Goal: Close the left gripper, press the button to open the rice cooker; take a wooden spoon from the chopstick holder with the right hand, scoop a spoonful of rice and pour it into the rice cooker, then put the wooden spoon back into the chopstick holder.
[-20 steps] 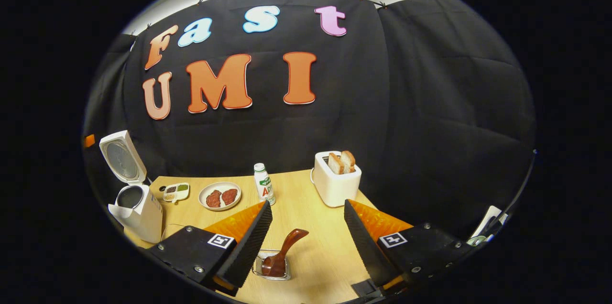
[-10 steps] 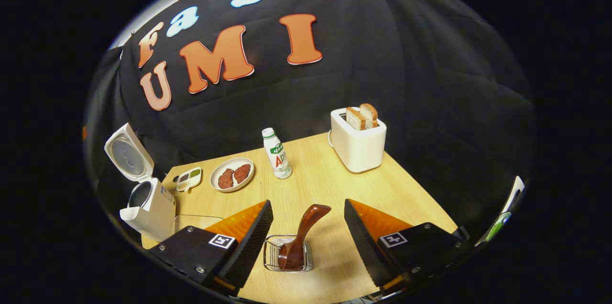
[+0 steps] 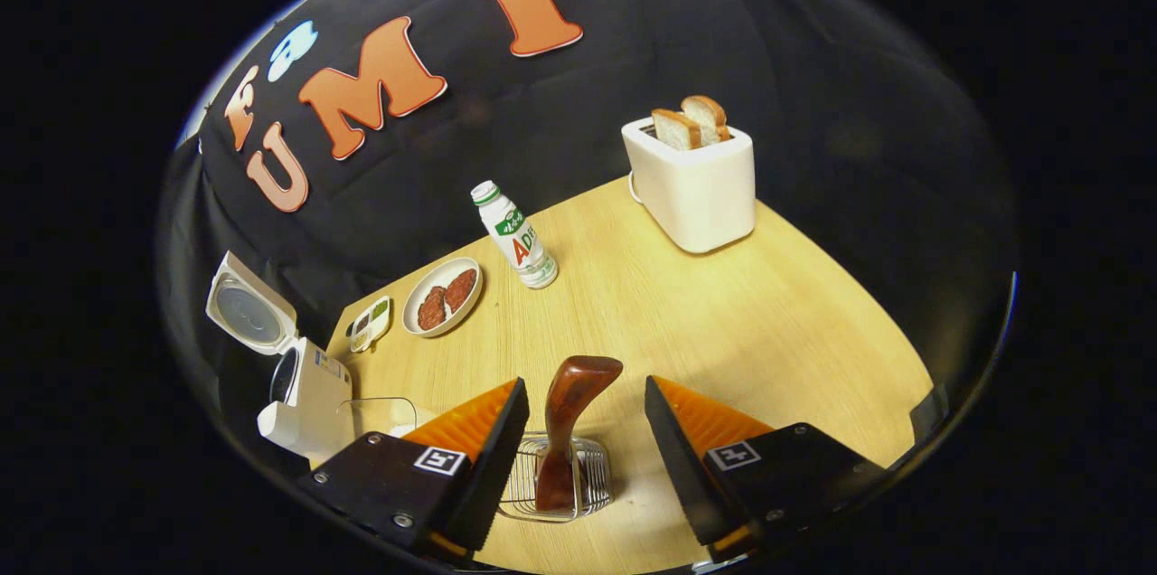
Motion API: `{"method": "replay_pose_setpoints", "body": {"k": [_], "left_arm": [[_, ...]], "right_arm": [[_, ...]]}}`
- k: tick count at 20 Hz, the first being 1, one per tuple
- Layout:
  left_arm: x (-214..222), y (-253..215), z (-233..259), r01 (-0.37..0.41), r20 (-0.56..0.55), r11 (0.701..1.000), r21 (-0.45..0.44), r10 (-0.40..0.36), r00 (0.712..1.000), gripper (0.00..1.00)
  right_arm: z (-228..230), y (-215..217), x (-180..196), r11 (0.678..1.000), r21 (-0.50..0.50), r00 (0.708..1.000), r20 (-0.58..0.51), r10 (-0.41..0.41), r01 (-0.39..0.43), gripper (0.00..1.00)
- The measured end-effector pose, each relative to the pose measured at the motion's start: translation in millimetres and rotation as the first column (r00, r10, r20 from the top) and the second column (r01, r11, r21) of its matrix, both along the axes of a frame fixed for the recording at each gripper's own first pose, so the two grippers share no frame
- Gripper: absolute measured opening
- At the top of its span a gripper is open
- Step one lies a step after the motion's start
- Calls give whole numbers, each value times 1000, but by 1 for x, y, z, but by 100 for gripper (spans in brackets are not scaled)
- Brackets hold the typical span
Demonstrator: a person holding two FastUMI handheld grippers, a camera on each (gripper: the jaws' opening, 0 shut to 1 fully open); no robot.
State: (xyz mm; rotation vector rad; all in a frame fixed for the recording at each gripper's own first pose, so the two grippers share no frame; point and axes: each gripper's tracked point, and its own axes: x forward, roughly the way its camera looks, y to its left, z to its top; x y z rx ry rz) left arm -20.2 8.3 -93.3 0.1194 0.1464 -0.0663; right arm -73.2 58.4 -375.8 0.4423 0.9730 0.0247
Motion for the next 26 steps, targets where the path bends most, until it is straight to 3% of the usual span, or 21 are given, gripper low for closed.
{"method": "replay_pose_setpoints", "body": {"k": [2, 5, 6, 10, 12, 13, 18, 19, 22, 23, 26], "left_arm": [[-7, 0, -3, -13, -12, 1000, 17, 14, 1000, 86], [-11, -3, -8, -27, -28, 999, 20, 27, 999, 90], [-12, -4, -9, -28, -33, 999, 16, 28, 999, 86], [-6, -11, -12, -9, -41, 1000, 19, 9, 999, 86], [-2, -16, -14, 13, -40, 1000, 24, -12, 999, 90], [-1, -18, -16, 27, -39, 999, 24, -26, 999, 86], [21, -31, -25, 126, -44, 992, 18, -125, 991, 85], [26, -33, -27, 142, -46, 990, 8, -141, 989, 90], [34, -35, -32, 183, -47, 983, -19, -183, 982, 85], [36, -33, -33, 193, -47, 981, -22, -194, 980, 90], [40, -20, -36, 205, -44, 979, -25, -206, 978, 86]], "right_arm": [[-7, 4, -1, 999, 38, 1000, -11, 17, -17, 72], [-4, 9, 6, 994, 110, 1000, 9, 10, -11, 57], [-6, 8, 6, 993, 119, 1000, 11, 0, -1, 49], [2, 13, 0, 981, 191, 999, 34, -34, 27, 34], [9, 14, -6, 979, 202, 997, 58, -50, 37, 31], [12, 15, -12, 979, 202, 996, 70, -56, 41, 31], [27, 18, -39, 969, 216, 984, 105, -142, 117, 27], [28, 18, -43, 968, 210, 981, 105, -160, 135, 26], [32, 22, -49, 970, 166, 973, 116, -200, 179, 23], [34, 23, -48, 971, 147, 971, 125, -205, 186, 22], [55, 35, -42, 979, 117, 968, 164, -188, 170, 18]]}}
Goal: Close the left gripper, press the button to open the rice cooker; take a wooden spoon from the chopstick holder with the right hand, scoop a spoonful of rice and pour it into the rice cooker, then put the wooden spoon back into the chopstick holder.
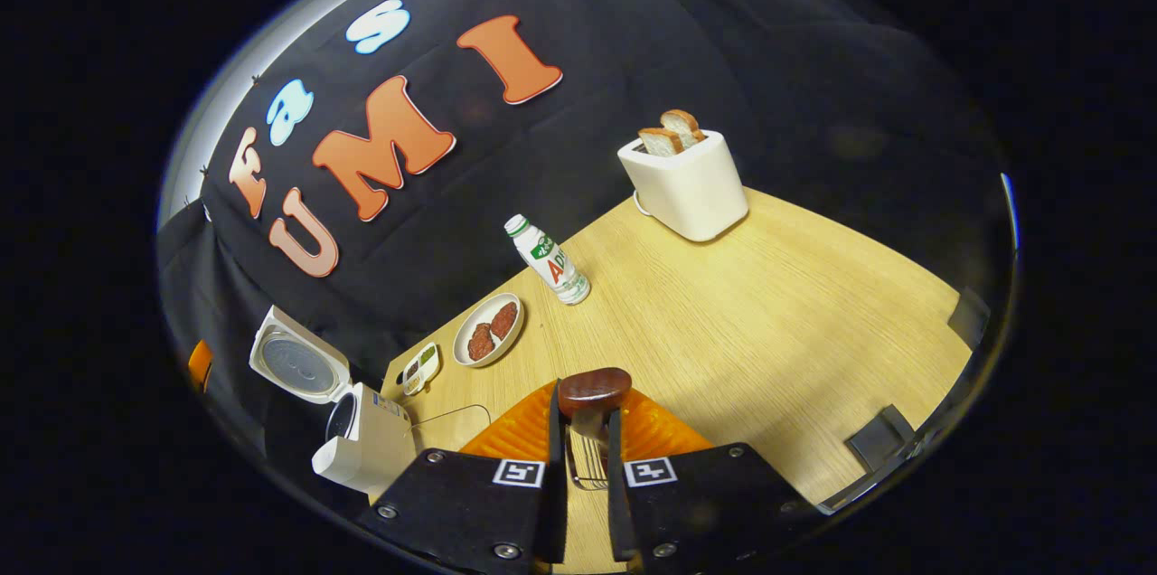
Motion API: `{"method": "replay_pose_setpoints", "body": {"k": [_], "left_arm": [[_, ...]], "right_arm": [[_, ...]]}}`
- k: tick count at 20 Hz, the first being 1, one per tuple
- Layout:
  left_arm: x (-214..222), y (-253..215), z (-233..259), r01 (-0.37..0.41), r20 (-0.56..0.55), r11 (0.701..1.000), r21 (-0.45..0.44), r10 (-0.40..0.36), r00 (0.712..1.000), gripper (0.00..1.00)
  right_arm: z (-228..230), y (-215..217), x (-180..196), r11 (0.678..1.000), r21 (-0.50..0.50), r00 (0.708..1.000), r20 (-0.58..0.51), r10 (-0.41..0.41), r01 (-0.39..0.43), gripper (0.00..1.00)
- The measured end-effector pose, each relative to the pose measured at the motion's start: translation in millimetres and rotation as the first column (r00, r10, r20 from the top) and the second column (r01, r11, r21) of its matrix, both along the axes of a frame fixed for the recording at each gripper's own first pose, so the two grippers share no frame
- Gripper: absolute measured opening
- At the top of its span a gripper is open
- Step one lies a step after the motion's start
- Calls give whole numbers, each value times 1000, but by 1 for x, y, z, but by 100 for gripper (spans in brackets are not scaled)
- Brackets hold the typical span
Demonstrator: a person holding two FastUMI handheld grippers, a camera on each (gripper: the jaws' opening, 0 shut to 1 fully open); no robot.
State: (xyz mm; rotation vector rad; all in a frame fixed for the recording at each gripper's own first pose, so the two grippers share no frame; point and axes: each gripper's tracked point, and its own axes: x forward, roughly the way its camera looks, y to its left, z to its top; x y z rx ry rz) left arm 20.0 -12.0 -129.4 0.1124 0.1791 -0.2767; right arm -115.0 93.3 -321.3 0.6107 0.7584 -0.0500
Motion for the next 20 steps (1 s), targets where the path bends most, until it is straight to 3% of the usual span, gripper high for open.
{"method": "replay_pose_setpoints", "body": {"k": [2, 3, 6, 11, 16, 20], "left_arm": [[3, 13, -1, -4, 4, 1000, 3, 4, 1000, 94], [5, 22, -2, -14, 4, 1000, 1, 14, 1000, 86], [8, 44, -10, -51, -6, 999, -12, 51, 999, 90], [11, 84, -16, -133, -12, 991, -23, 132, 991, 97], [6, 115, -20, -175, -7, 984, -15, 175, 985, 97], [-9, 144, -25, -242, -12, 970, -4, 242, 970, 98]], "right_arm": [[19, 9, 5, 999, -47, 999, 30, 25, -23, 18], [32, 12, 8, 996, -81, 998, 53, 46, -42, 18], [72, 27, 16, 983, -156, 986, 116, 120, -101, 18], [121, 90, 32, 975, -107, 955, 205, 214, -196, 18], [103, 152, 36, 936, -133, 918, 188, 348, -327, 18], [63, 183, 32, 881, -211, 884, 113, 453, -424, 18]]}}
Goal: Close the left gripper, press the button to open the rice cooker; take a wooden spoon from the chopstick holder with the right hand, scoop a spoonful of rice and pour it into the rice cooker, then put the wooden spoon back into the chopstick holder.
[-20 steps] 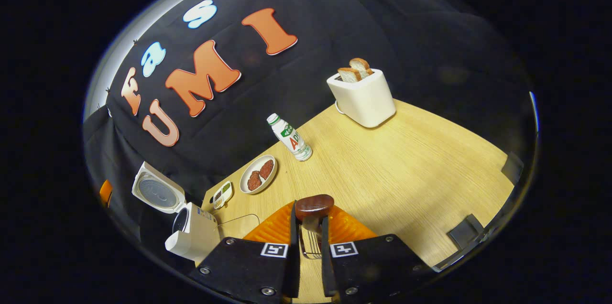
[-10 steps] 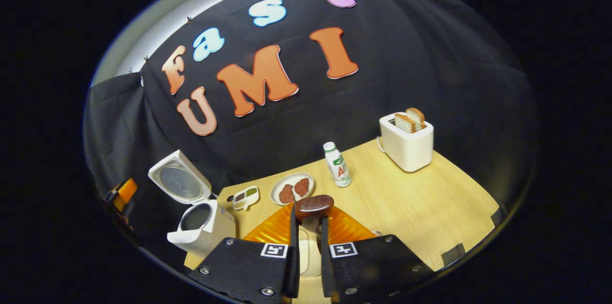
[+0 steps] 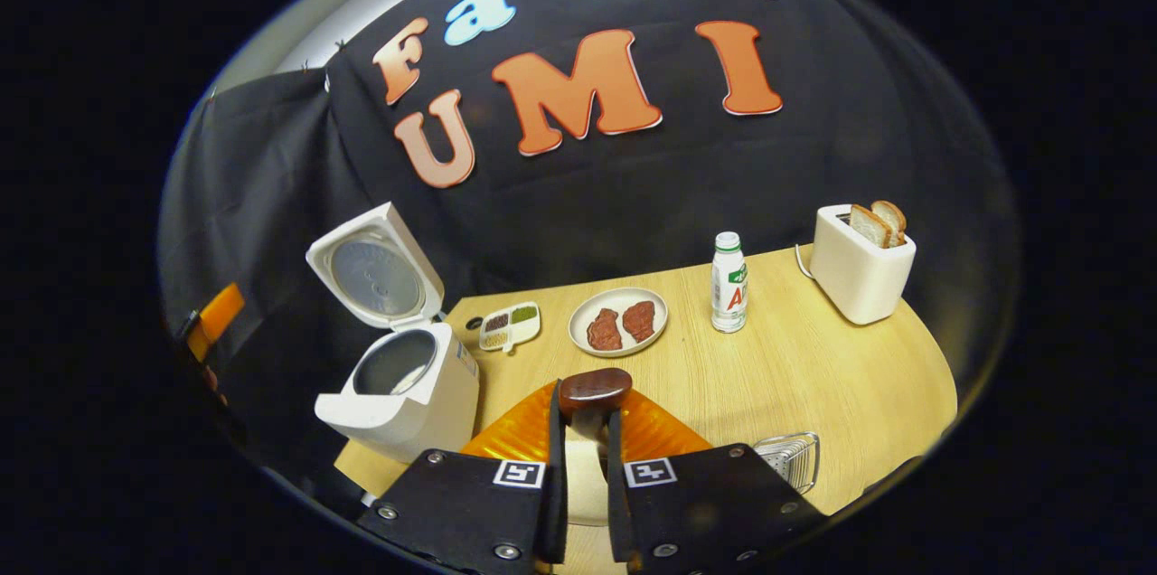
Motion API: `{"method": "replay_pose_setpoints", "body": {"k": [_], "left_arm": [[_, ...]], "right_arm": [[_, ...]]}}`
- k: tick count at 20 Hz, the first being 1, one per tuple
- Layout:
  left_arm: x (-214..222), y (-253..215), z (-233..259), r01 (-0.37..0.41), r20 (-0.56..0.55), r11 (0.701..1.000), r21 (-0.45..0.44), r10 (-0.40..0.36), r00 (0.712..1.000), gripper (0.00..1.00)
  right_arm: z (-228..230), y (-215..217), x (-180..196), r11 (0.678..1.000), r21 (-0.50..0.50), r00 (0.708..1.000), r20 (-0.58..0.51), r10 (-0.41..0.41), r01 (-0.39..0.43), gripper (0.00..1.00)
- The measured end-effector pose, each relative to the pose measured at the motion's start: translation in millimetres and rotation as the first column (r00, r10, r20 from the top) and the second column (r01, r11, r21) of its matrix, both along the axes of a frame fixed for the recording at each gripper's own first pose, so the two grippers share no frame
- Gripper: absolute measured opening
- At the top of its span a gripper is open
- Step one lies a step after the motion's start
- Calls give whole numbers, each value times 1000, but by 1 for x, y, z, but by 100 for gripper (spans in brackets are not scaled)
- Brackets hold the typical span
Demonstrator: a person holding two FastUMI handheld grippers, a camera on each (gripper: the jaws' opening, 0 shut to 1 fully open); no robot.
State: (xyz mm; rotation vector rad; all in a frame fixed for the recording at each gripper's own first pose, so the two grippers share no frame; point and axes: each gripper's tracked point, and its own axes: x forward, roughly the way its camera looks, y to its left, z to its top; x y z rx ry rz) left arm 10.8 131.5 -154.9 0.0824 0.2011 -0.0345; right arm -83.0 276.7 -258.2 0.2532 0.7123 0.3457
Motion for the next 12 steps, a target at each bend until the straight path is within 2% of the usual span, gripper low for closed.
{"method": "replay_pose_setpoints", "body": {"k": [4, 7, 9, 12], "left_arm": [[-14, 31, -6, -92, -21, 996, 7, 92, 996, 100], [-26, 48, -8, -148, -33, 989, 10, 148, 988, 100], [-31, 54, -10, -173, -40, 985, 19, 174, 984, 100], [-37, 58, -12, -193, -48, 981, 35, 195, 980, 97]], "right_arm": [[-32, 13, -9, 985, -147, 995, 11, 95, -92, 18], [-49, 21, -13, 970, -211, 990, 33, 135, -125, 18], [-64, 23, -22, 966, -224, 990, 16, 138, -131, 18], [-66, 25, -21, 977, -196, 996, 25, 90, -84, 18]]}}
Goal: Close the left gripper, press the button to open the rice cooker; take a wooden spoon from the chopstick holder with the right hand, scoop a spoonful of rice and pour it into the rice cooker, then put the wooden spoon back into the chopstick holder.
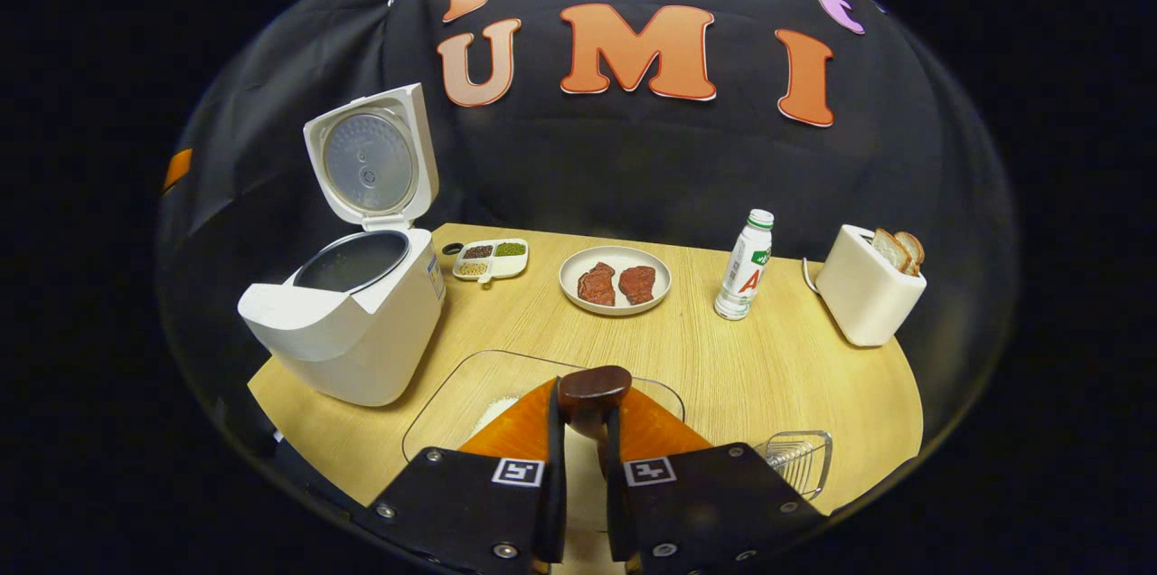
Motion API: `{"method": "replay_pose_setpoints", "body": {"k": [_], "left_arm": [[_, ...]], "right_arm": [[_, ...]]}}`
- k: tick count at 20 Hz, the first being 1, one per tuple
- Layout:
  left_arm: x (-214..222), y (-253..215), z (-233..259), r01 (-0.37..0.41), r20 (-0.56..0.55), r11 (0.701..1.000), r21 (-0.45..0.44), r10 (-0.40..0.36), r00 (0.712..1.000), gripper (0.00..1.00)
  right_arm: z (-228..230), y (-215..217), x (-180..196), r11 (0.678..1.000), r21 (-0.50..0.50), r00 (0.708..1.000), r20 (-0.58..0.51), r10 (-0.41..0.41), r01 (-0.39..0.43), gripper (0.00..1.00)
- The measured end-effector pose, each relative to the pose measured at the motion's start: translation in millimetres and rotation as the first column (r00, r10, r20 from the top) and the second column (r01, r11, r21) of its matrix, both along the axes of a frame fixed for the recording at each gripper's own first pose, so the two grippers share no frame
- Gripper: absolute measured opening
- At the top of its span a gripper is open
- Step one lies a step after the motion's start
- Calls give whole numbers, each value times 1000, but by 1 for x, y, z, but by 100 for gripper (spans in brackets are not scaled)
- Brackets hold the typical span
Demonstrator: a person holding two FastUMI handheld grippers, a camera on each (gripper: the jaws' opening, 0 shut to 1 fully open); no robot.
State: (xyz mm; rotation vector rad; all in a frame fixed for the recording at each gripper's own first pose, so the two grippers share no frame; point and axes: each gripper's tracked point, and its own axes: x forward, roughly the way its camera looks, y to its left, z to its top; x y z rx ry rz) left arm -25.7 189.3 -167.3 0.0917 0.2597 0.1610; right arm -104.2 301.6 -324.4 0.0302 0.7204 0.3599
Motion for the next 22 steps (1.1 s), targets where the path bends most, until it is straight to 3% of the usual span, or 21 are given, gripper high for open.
{"method": "replay_pose_setpoints", "body": {"k": [5, 9, 14, 18, 22], "left_arm": [[-4, 2, -4, -8, -17, 1000, 9, 8, 1000, 98], [-1, 0, -5, 0, -21, 1000, 17, 1, 1000, 97], [-2, 4, -5, 0, -17, 1000, 27, 1, 1000, 97], [-5, 14, -8, -18, -21, 999, 26, 19, 1000, 97], [-7, 18, -10, -28, -26, 999, 25, 29, 999, 97]], "right_arm": [[-10, 8, -7, 992, 108, 996, -65, -56, 63, 18], [-11, 24, -7, 959, 246, 980, -173, -97, 139, 18], [-18, 38, -5, 872, 392, 921, -361, -149, 295, 18], [-25, 36, -2, 803, 438, 864, -471, -179, 405, 18], [-35, 33, 0, 707, 483, 794, -579, -186, 517, 18]]}}
